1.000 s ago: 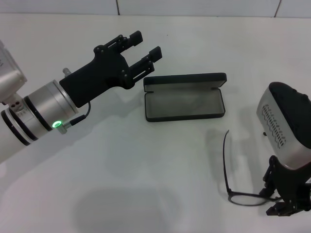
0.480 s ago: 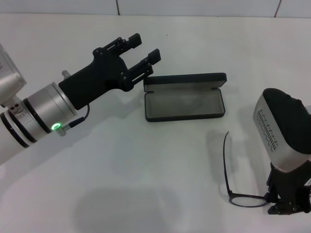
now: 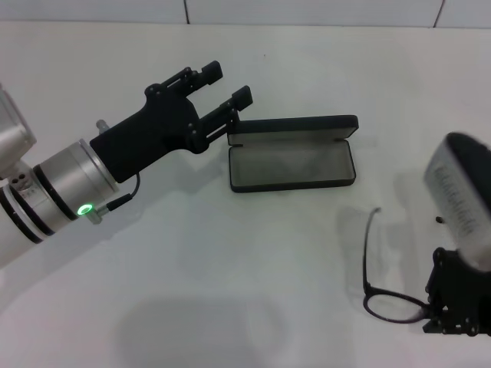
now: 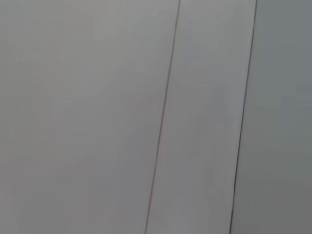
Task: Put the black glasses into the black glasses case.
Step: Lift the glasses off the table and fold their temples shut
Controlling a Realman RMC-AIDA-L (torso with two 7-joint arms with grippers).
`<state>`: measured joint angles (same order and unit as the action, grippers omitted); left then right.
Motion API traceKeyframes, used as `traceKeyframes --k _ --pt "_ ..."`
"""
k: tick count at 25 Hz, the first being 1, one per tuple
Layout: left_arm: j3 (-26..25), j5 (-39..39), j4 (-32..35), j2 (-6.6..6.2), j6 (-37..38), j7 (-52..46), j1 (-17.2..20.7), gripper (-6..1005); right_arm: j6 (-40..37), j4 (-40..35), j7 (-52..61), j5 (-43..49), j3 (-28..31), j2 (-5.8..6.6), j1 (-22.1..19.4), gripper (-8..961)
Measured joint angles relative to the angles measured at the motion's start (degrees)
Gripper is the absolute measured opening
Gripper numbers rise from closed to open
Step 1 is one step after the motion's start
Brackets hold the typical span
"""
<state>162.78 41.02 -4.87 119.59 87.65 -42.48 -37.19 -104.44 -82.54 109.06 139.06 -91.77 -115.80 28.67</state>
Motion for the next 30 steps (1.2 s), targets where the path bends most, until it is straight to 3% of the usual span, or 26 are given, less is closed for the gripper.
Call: traceKeyframes --k 8,14,23,30 --pt "0.09 -2.01 -0.37 -0.48 7.97 -4.42 -0.5 647 -1.54 -0.75 -14.67 -14.3 18.47 -0.09 -5.41 112" --pt "0.09 -4.18 -0.44 -1.18 13.68 -8.57 -3.45 647 1.42 7.85 -29.5 -24.63 26.78 -0.17 -8.09 110" --pt "0.08 -8.37 -1.14 -3.94 14.17 -25.85 -9.3 647 6.8 17.84 -54.53 -38.48 27.97 -0.16 -11.5 109" --pt "0.08 -13.79 -2.46 -3.46 14.32 -30.5 -13.81 647 9.39 20.79 -61.05 -41.62 27.46 -0.2 -11.23 108"
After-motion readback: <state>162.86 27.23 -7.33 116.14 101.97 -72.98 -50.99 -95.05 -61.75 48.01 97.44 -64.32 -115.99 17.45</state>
